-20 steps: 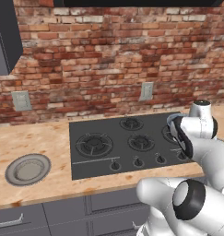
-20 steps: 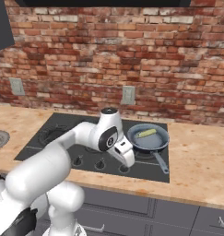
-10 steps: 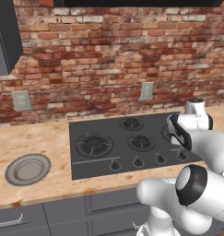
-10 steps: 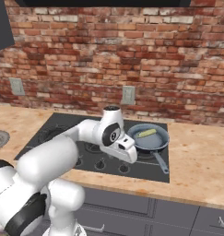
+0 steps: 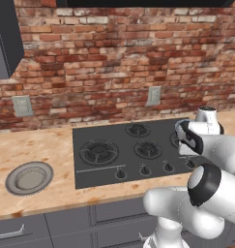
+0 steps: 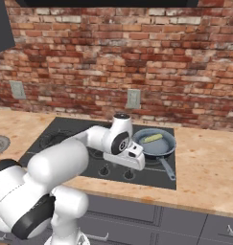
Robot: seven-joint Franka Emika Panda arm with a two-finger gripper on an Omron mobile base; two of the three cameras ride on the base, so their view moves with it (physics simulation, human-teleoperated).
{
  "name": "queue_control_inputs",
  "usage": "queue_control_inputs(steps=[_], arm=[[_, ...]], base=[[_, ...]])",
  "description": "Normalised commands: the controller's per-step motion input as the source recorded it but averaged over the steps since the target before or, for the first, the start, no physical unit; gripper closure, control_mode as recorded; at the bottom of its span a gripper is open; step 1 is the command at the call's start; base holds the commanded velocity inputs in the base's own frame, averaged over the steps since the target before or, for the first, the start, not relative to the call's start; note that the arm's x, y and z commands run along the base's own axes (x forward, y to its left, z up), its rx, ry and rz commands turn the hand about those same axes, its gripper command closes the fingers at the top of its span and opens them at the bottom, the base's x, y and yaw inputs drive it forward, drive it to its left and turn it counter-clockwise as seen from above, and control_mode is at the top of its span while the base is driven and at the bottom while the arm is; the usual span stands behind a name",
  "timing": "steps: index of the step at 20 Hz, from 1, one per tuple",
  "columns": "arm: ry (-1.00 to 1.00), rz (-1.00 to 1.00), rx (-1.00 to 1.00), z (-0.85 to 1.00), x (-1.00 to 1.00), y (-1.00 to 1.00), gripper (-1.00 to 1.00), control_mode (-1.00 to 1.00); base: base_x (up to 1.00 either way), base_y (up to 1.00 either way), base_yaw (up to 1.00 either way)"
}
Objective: Pick up the butter stick and place it in the pan. Then turn on the burner for the pan.
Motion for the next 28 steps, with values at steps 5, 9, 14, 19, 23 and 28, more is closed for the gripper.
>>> queue_control_inputs(steps=[5,9,14,19,23,28], arm=[[0.03,0.17,0.03,-0.20,0.19,0.00,-1.00,-1.00],[0.02,0.12,0.00,-0.25,0.04,-0.06,-1.00,-1.00],[0.06,0.00,0.00,-0.15,0.01,-0.13,-1.00,-1.00],[0.06,0.00,0.03,-0.09,0.22,-0.10,-1.00,-1.00],[0.03,0.01,0.04,-0.12,0.38,-0.03,-1.00,-1.00],[0.02,0.06,0.04,-0.18,0.35,0.00,-1.00,-1.00]], base=[[0.00,0.00,0.00],[0.00,0.00,0.00],[0.00,0.00,0.00],[0.00,0.00,0.00],[0.00,0.00,0.00],[0.00,0.00,0.00]])
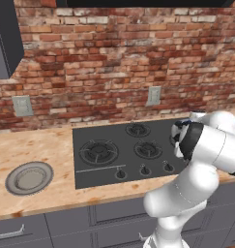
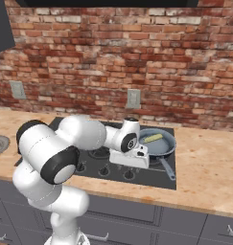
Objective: Pick up the butter stick and place it in the pan. Then turn on the burner for the pan.
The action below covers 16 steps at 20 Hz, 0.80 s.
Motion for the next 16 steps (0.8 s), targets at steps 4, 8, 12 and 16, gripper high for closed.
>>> queue_control_inputs(steps=[4,8,12,16], arm=[[0.01,0.09,0.00,-0.23,0.16,0.00,-1.00,-1.00],[0.00,0.06,0.00,-0.15,0.00,0.00,-1.00,-1.00],[0.00,0.07,0.00,-0.10,-0.03,0.02,-1.00,-1.00],[0.00,0.07,0.00,-0.03,-0.18,0.02,-1.00,-1.00]], base=[[0.00,0.00,0.00],[0.00,0.00,0.00],[0.00,0.00,0.00],[0.00,0.00,0.00]])
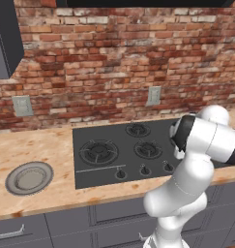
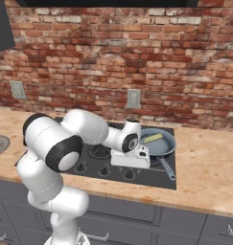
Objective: Pick up the butter stick and place it in the pan. Then turn on the burner for the pan.
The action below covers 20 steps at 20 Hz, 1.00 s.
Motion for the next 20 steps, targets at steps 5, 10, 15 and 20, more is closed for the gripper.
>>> queue_control_inputs(steps=[5,10,15,20], arm=[[0.00,0.06,0.00,-0.03,-0.27,0.07,-1.00,-1.00],[0.00,0.06,0.00,-0.15,-0.02,0.03,-1.00,-1.00],[0.00,0.05,0.00,-0.21,0.00,0.00,-1.00,-1.00],[-0.01,0.04,0.00,-0.23,-0.02,0.00,1.00,-1.00]], base=[[0.00,0.00,0.00],[0.00,0.00,0.00],[0.00,0.00,0.00],[0.00,0.00,0.00]])
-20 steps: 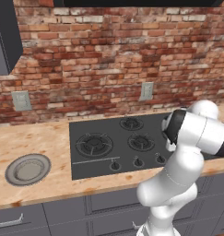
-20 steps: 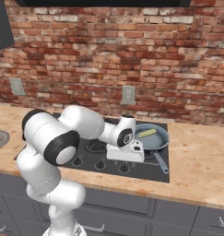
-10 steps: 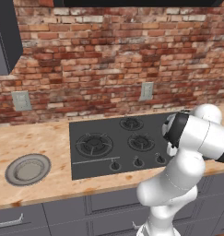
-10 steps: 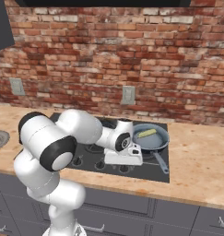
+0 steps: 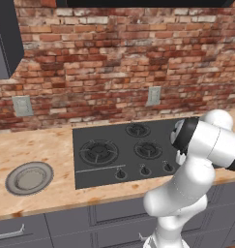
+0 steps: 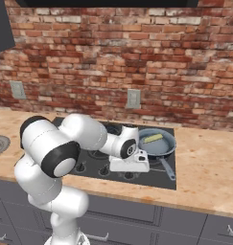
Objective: Pick up the butter stick and place it in the pan. Then turn on the burner for the pan.
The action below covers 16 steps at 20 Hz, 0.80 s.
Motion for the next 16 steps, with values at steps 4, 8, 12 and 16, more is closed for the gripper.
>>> queue_control_inputs(steps=[4,8,12,16], arm=[[-0.03,0.00,0.00,-0.09,-0.29,0.01,1.00,-1.00],[-0.03,0.00,0.00,-0.04,-0.29,0.14,1.00,-1.00],[-0.05,0.04,0.00,-0.05,-0.14,0.29,1.00,-1.00],[-0.05,0.19,-0.01,-0.21,-0.15,0.25,1.00,-1.00]], base=[[0.00,0.00,0.00],[0.00,0.00,0.00],[0.00,0.00,0.00],[0.00,0.00,0.00]])
